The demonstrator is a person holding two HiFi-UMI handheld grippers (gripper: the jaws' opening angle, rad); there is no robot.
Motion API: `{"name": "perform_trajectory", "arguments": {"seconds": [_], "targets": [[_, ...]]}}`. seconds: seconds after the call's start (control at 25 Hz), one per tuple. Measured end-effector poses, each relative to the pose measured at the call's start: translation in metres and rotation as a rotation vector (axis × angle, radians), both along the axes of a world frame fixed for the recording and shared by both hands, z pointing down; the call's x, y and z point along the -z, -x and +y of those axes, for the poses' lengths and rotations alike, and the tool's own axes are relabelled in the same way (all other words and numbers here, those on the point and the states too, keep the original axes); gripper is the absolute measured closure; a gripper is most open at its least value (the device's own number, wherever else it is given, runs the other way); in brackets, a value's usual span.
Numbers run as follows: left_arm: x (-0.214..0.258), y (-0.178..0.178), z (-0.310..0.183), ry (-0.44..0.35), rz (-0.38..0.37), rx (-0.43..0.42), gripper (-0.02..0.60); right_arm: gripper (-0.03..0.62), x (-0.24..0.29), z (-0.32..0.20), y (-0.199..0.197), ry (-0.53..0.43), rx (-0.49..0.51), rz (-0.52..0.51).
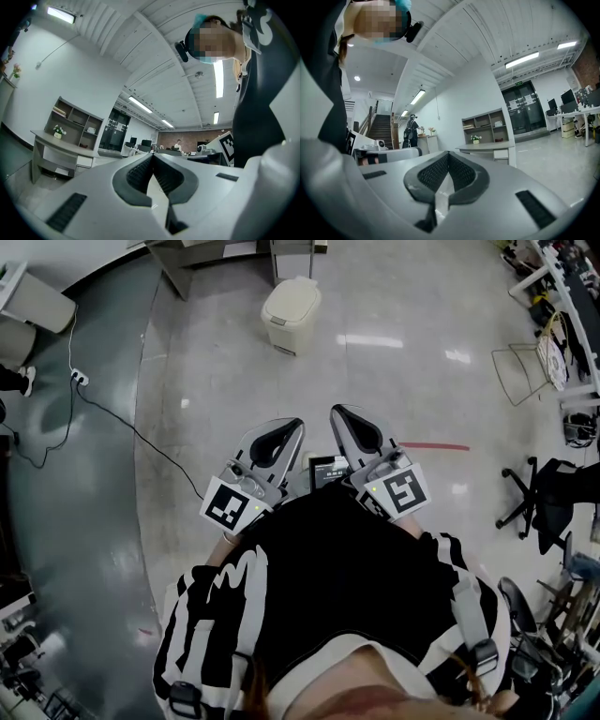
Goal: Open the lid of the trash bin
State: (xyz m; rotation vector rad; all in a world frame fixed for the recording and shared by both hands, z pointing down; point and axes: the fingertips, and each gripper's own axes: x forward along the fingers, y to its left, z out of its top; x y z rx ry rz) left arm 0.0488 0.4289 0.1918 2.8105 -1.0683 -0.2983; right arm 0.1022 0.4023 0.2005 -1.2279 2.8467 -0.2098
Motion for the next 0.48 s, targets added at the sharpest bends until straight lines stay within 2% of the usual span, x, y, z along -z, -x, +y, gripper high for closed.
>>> {"name": "perform_trajectory", "arguments": {"seconds": [0.48], "targets": [[0.001,-0.008,-0.070,-0.001,-0.007,0.027,0.577,0.589,0.000,-0.073,-0.010,0.009,0.018,-0.010]]}}
